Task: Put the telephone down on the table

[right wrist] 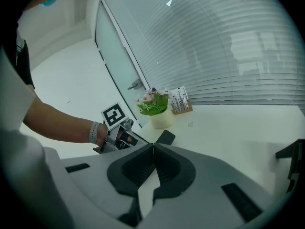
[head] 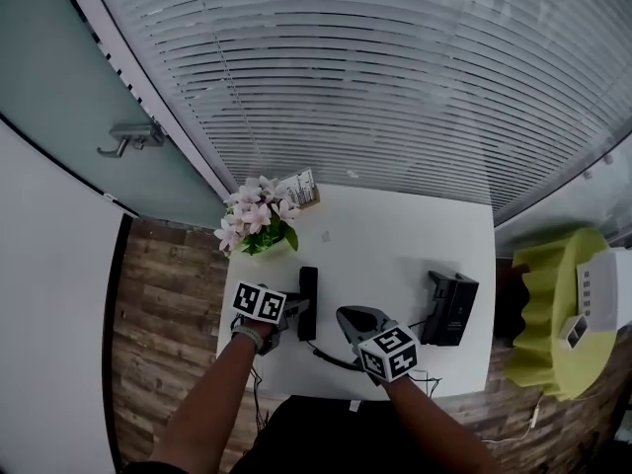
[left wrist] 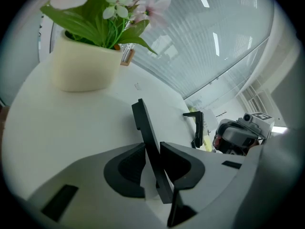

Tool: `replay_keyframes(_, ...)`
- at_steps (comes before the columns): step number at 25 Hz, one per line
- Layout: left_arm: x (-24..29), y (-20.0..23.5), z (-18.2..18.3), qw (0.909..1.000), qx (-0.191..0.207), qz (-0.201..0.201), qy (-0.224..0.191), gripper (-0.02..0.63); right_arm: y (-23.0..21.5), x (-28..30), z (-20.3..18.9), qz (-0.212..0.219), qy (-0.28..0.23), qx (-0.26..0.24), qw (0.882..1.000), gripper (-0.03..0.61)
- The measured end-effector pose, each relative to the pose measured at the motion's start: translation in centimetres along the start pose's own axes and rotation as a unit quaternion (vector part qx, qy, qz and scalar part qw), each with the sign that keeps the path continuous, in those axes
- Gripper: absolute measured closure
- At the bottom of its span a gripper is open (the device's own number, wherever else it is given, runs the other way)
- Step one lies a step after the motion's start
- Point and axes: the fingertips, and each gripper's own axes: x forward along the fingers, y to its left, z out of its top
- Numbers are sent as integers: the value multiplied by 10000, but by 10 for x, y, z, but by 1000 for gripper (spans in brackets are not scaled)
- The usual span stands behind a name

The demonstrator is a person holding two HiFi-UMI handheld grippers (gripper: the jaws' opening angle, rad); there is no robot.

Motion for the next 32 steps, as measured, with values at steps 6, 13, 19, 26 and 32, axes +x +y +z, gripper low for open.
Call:
replay_keyframes(6,0,6,-1,9998,83,160,59,508,-2,0,-3,-7,82,-4,10000,555)
replay_keyframes(13,-6,21,-2,9948,605,797,188,503,-4,-2,-3,-23,107,9,9999,556)
replay_keyframes(19,-4,19,-1,9912,919,910,294,503,-6,-4,-2,-48,100,-1,9999,557)
replay_keyframes(26,-8,20,0,9800,1409,1404,80,503,-8,-10,-1,-119,60,-52,9999,556)
replay_keyframes(32,-25,-23,14,9759,1675,1264,-603,503,-2,-38,8,-170,-198,-328,9991,557)
